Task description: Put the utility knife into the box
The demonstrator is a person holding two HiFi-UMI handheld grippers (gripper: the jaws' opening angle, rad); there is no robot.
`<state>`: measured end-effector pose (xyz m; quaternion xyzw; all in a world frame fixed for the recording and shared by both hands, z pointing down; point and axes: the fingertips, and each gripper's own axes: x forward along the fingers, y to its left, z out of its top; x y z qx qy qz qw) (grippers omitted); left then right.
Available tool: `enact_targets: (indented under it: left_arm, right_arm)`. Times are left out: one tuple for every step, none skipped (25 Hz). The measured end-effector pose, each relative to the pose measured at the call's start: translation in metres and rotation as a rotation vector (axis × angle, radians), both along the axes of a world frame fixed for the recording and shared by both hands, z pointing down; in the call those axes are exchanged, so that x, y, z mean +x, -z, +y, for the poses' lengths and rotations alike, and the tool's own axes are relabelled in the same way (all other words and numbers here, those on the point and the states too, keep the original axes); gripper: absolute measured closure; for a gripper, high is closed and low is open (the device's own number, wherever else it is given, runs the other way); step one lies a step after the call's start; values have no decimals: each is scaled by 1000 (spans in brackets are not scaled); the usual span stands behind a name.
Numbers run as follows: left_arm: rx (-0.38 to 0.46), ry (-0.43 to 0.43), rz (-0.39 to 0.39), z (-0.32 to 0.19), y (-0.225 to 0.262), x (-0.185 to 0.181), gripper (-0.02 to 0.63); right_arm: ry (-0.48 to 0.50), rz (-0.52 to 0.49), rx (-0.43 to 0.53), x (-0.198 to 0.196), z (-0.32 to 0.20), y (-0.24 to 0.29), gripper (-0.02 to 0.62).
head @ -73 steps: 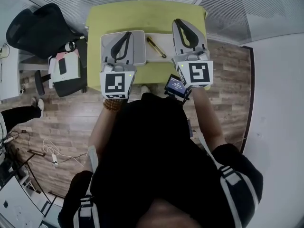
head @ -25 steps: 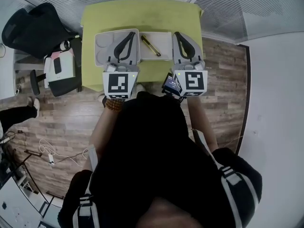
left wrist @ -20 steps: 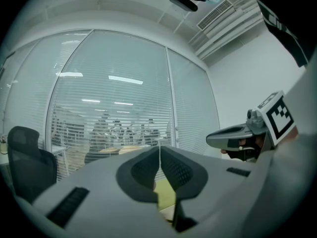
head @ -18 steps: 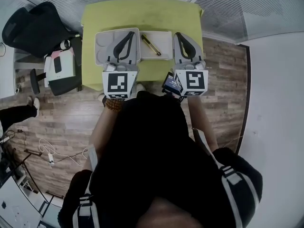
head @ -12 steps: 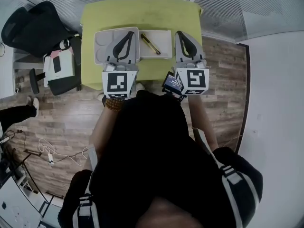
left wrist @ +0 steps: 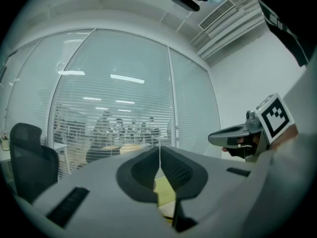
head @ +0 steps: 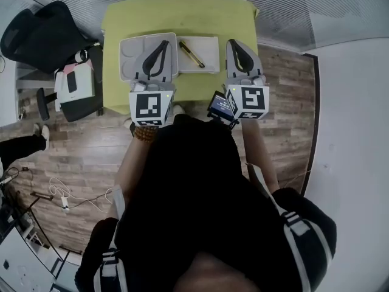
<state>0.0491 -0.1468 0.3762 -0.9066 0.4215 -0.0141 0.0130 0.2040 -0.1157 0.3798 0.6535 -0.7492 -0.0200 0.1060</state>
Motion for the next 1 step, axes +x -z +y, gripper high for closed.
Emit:
enact_targets:
  left_arm:
    - [0, 1, 0, 0, -1, -1, 588]
  right_arm:
    - [0, 0, -1, 0, 0, -1, 595]
